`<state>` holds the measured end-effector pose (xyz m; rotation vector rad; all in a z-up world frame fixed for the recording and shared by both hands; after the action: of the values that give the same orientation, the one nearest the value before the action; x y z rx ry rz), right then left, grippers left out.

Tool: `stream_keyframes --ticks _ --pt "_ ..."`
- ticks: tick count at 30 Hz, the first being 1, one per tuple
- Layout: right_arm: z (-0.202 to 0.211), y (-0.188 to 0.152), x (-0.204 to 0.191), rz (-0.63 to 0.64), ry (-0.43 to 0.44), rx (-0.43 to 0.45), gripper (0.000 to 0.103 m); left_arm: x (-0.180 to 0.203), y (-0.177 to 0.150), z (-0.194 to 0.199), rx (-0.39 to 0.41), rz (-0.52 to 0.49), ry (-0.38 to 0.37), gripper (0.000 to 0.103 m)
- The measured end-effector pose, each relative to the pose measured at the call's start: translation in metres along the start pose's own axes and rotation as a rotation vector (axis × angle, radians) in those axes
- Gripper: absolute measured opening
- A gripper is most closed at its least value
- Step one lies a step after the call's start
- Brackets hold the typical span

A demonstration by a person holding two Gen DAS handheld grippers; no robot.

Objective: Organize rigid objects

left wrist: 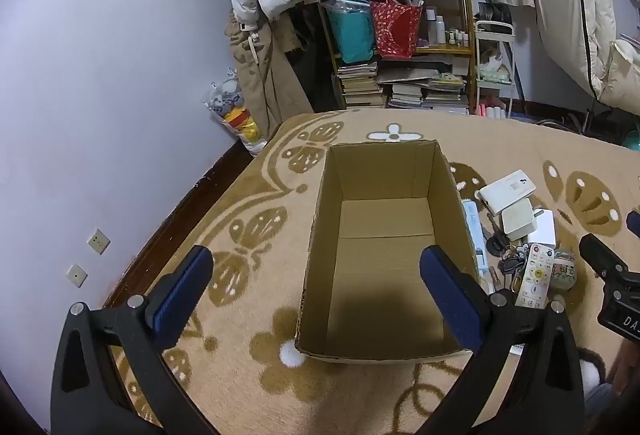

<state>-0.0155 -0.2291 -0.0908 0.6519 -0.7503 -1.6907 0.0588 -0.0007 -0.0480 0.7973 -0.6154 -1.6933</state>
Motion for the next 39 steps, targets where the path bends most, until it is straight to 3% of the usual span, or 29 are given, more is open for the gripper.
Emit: stream_keyframes --ticks 39 --pt "-0.0012 -0.0024 -0.0015 -0.002 0.01 -0.005 0.103 -0.0003 -0.0023 -0.0009 -0.003 -0.017 0.003 0.102"
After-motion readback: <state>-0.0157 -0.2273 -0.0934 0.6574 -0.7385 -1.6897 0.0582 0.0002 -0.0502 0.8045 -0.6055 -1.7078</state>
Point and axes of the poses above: each gripper's, at about its wrist camera, not at the fingertips, and z roughly against the way its jaws point, x to its right, y to its top, the point moved 8 cm from there along -z, roughly the way its jaws point, and after that the axes turned 4 degrees about z, right-handed, at the moved point
